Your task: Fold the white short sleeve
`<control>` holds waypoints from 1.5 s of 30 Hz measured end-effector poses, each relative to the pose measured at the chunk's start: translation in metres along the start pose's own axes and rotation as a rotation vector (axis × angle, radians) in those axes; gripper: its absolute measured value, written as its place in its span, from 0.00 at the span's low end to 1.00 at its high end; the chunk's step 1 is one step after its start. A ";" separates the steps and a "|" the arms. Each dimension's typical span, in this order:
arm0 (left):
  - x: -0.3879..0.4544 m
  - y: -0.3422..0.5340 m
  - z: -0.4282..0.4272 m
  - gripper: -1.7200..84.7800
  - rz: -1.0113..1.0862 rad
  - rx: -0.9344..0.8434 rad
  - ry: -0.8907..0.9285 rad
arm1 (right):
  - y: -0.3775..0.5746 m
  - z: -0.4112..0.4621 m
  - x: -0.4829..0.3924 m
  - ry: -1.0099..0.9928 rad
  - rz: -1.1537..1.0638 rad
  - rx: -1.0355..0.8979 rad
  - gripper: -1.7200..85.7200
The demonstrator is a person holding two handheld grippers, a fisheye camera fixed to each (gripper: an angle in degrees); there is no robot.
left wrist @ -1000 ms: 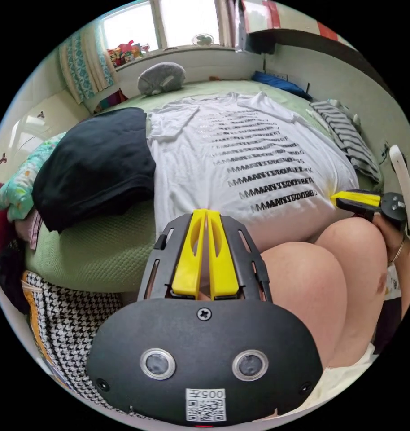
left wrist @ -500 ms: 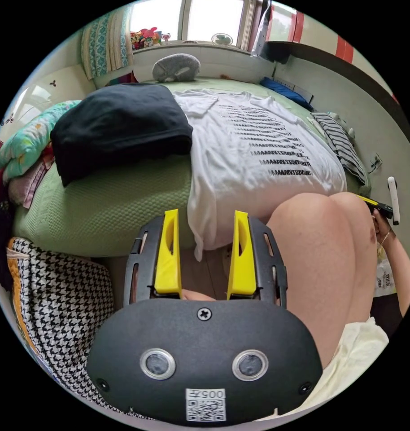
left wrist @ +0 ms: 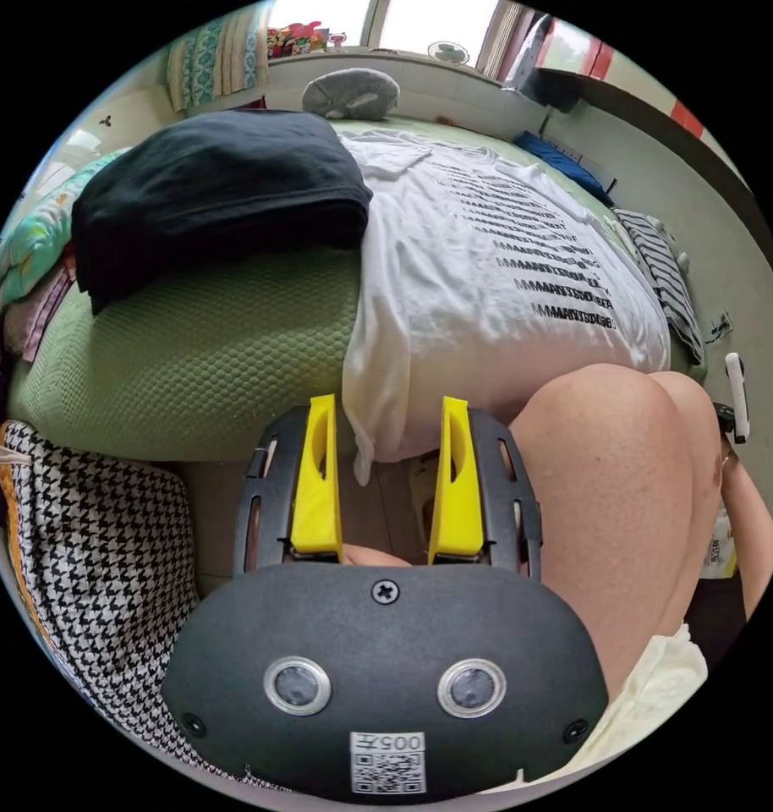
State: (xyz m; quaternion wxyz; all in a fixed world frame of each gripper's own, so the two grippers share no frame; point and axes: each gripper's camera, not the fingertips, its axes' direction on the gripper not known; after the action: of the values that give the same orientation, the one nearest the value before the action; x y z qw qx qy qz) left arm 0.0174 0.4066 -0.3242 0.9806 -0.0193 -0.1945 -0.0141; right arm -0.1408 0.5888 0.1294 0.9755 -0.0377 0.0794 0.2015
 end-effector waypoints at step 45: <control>0.035 0.028 -0.165 0.02 0.015 0.130 0.031 | 0.151 -0.143 0.021 0.019 -0.039 0.239 0.00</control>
State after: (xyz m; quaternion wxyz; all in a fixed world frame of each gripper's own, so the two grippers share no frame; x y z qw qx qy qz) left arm 0.1138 0.4262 -0.4644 0.9827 0.0433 -0.1798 0.0058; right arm -0.2023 0.7205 -0.0213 0.9760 0.0751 0.1114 0.1715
